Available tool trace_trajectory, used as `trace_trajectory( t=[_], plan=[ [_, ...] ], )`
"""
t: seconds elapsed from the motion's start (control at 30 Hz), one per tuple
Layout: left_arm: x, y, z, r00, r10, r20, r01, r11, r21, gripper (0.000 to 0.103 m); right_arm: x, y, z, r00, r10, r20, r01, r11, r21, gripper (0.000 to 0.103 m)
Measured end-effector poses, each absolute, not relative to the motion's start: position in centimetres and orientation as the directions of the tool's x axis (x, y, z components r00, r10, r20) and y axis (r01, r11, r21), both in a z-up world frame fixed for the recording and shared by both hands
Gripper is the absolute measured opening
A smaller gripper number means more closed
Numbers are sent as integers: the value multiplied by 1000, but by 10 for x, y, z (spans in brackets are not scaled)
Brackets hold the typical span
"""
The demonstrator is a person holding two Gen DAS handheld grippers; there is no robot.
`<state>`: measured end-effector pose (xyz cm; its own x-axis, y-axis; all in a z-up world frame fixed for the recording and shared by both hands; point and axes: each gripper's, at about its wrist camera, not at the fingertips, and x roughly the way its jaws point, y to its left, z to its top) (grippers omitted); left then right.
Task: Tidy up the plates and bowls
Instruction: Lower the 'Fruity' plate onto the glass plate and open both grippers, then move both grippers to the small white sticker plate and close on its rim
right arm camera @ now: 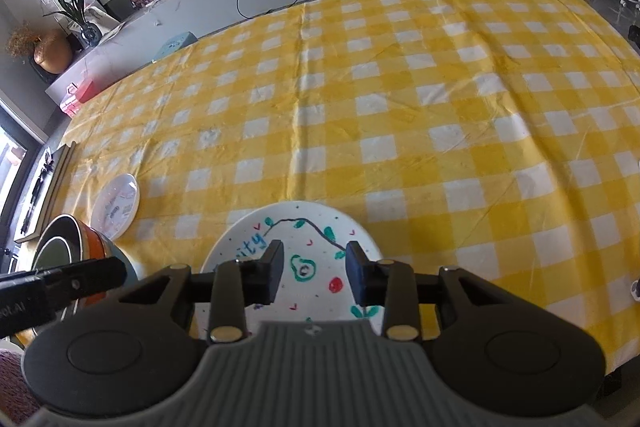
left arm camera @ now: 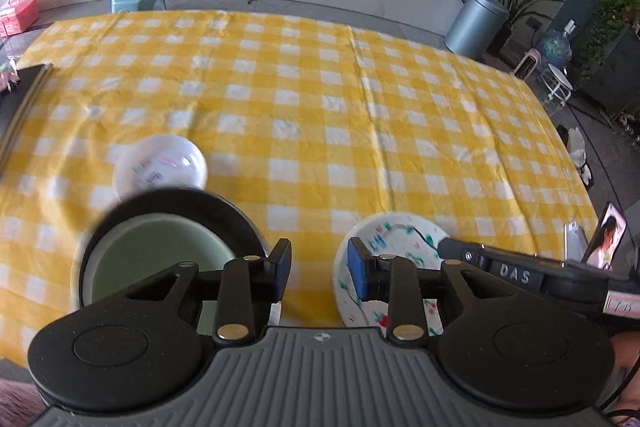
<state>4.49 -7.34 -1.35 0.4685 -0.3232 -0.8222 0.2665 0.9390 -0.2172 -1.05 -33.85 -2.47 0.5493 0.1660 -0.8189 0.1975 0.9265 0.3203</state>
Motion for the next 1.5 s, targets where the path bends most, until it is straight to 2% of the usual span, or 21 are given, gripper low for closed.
trace_trajectory(
  t=[0.33,0.5,0.6,0.83,1.13,1.4,1.5],
  plan=[
    [103,-1,11,501,-237,-832,217,966,-144,36,35,-288,-10,547,298,-782,132,892,432,34],
    [124,24,-5,489,-217,-845,186,972,-142,36,64,-244,-8,508,360,-782,67,889,452,32],
    [137,37,-21,465,-220,-858,167,973,-158,36,80,-224,-12,482,389,-785,35,887,460,28],
    [160,64,-59,405,-214,-889,105,977,-188,34,120,-195,-34,393,408,-824,32,890,455,23],
    [177,68,-90,355,-257,-899,79,966,-245,27,152,-177,-62,290,398,-870,11,908,419,17],
    [181,66,-98,344,-270,-899,80,963,-259,14,166,-168,-77,245,399,-884,11,910,414,13],
    [180,65,-99,338,-271,-901,86,962,-257,8,169,-169,-79,239,403,-883,19,908,420,6]
  ],
)
